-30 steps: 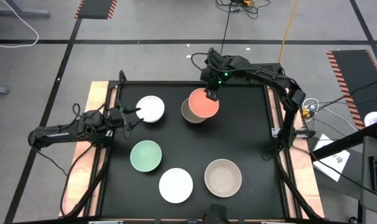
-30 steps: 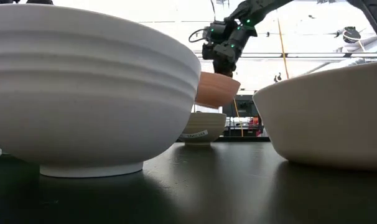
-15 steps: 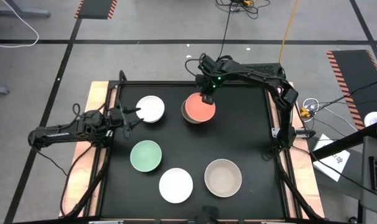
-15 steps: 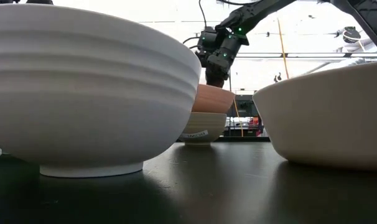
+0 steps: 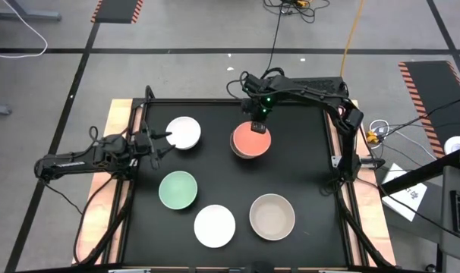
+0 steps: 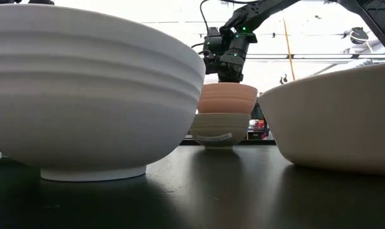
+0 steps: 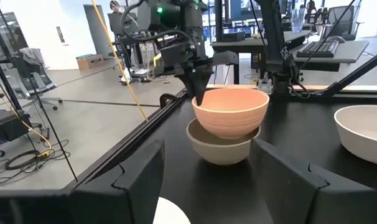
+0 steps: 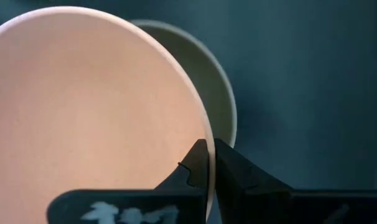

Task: Nest bowls inside each other
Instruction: Stack the light orange bowl on top of the light brown bowl

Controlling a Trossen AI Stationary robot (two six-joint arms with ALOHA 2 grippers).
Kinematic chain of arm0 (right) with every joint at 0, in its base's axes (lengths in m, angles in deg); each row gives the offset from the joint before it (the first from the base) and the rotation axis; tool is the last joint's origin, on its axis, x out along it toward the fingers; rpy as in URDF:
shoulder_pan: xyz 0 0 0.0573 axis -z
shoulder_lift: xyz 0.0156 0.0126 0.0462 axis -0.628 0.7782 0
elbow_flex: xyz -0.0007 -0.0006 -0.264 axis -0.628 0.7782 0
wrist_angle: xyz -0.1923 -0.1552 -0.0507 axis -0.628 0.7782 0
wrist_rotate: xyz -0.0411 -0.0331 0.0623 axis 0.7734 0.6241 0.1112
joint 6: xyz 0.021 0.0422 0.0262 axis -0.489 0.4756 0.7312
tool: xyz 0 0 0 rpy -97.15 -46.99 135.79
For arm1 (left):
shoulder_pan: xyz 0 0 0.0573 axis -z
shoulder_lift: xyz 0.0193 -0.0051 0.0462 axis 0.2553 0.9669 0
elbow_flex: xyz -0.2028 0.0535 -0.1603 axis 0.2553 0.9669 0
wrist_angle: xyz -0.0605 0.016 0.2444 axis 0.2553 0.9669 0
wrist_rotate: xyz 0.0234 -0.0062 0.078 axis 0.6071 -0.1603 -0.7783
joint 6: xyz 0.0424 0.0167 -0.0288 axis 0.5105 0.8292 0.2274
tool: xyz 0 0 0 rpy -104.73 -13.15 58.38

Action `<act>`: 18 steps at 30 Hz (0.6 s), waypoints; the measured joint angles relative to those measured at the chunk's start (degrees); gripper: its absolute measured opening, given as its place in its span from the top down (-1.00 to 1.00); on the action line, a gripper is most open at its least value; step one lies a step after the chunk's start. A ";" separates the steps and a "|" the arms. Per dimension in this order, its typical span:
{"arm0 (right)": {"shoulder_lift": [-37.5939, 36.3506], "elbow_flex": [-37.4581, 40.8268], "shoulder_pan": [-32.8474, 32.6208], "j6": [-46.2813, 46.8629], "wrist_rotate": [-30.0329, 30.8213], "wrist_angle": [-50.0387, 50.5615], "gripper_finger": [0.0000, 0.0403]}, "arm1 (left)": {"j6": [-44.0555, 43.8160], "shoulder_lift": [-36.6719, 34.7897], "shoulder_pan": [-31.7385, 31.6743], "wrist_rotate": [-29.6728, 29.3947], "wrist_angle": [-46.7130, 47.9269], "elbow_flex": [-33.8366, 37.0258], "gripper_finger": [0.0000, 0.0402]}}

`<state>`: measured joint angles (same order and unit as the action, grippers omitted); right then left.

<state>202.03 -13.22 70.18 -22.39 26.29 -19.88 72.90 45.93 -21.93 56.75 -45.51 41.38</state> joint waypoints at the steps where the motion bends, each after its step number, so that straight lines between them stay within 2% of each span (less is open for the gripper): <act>1: -0.05 0.00 -0.36 0.18 0.00 0.50 1.00 | -0.20 0.00 -0.02 0.00 0.24 0.00 -0.19; 13: 0.12 0.00 -4.47 -1.54 3.26 -4.46 1.00 | -1.32 0.00 -0.01 0.07 1.70 0.00 -0.19; 18: 1.17 0.02 -4.21 -1.83 8.74 -3.36 1.00 | -1.45 0.00 -0.02 0.09 1.76 0.00 -0.19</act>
<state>203.20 -13.20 65.97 -24.22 35.02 -23.24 71.46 45.93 -21.95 56.84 -43.75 41.38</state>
